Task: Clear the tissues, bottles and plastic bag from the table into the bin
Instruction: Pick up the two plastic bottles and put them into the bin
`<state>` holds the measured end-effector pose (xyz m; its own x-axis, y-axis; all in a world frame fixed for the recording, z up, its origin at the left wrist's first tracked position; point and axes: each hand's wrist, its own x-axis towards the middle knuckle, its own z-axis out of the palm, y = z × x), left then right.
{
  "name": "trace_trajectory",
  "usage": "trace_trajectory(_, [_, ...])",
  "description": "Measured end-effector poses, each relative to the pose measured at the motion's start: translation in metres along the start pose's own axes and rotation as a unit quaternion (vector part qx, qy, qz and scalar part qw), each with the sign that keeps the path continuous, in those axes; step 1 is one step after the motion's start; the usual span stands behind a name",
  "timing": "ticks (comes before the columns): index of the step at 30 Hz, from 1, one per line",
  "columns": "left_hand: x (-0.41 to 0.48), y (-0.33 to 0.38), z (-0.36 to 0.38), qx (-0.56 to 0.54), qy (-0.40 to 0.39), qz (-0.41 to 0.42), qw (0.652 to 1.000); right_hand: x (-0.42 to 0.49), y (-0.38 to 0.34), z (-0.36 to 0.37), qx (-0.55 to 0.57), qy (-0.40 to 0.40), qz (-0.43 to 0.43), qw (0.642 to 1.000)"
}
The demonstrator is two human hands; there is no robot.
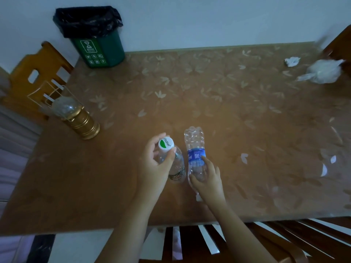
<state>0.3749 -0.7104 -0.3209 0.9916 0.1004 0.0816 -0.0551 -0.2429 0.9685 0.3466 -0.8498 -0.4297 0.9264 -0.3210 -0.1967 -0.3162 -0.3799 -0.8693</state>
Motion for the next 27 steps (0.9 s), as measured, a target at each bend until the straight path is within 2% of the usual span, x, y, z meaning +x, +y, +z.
trace_trajectory(9, [-0.032,0.008,-0.020,0.010,0.055,-0.004,0.998,-0.018,-0.033,-0.026,0.018,-0.022,-0.074,0.997])
trace_trajectory(19, [-0.090,0.009,-0.090,0.005,0.190,-0.029,0.981,-0.059,-0.087,0.011,0.035,-0.147,-0.172,0.973])
trace_trajectory(24, [-0.116,0.005,-0.146,-0.025,0.280,-0.036,0.959,-0.091,-0.121,0.049,0.034,-0.225,-0.213,0.950])
trace_trajectory(27, [-0.132,-0.002,-0.185,-0.007,0.338,-0.017,0.941,-0.116,-0.142,0.083,0.036,-0.264,-0.246,0.932])
